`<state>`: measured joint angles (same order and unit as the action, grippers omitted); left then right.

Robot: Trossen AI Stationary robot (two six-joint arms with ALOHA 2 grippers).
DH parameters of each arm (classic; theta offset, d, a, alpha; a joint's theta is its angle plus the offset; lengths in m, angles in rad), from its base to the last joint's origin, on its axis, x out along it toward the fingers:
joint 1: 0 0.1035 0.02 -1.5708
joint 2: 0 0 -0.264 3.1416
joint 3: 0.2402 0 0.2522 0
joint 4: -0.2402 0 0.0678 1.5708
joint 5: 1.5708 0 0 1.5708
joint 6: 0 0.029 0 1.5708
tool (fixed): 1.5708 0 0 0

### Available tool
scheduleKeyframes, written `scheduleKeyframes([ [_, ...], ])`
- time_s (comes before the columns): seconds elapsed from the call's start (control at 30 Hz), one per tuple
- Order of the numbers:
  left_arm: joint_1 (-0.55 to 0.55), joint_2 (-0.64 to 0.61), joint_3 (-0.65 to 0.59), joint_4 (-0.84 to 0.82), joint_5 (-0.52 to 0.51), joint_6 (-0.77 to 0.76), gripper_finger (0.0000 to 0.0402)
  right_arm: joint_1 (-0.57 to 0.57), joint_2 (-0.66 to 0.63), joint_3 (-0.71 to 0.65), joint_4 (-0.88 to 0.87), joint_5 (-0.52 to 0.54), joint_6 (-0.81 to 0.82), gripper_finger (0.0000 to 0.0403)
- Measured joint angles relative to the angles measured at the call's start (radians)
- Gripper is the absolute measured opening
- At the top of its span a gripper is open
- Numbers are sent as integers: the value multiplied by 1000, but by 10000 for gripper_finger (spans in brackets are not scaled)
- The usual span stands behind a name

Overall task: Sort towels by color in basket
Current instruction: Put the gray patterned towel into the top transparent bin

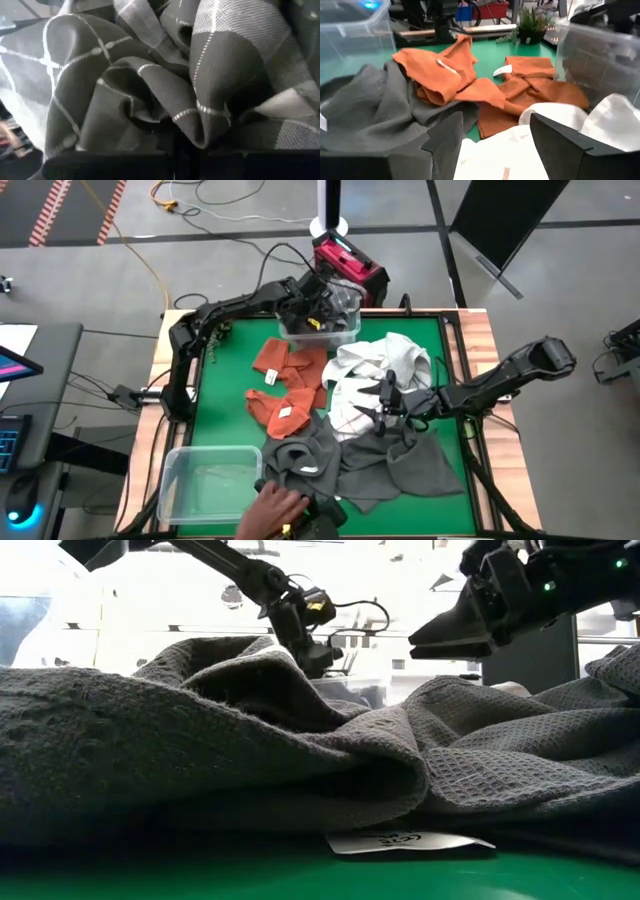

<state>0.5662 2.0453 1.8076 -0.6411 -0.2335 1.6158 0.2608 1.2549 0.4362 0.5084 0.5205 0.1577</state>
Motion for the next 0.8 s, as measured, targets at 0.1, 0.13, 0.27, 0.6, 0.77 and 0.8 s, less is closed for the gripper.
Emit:
scheduleKeyframes([
  [0.1, -4, 2, -24, 71, -2, 26, 40, -7, 49, 0, 49, 0, 1, 260],
  [0.13, -6, 3, -24, 94, -2, 25, 50, -9, 63, 0, 62, 0, 2, 260],
  [0.27, -13, 2, -23, 140, 11, 21, 95, -6, 89, 0, 75, 0, 30, 260],
  [0.6, -12, 2, -47, 67, 181, -36, 187, 58, 13, 0, 48, 1, 55, 260],
  [0.77, -5, 1, -83, 87, 185, -78, 194, 75, -41, 0, -2, 25, 55, 260],
  [0.8, -5, 1, -92, 96, 183, -86, 194, 78, -50, 0, -12, 32, 55, 260],
])
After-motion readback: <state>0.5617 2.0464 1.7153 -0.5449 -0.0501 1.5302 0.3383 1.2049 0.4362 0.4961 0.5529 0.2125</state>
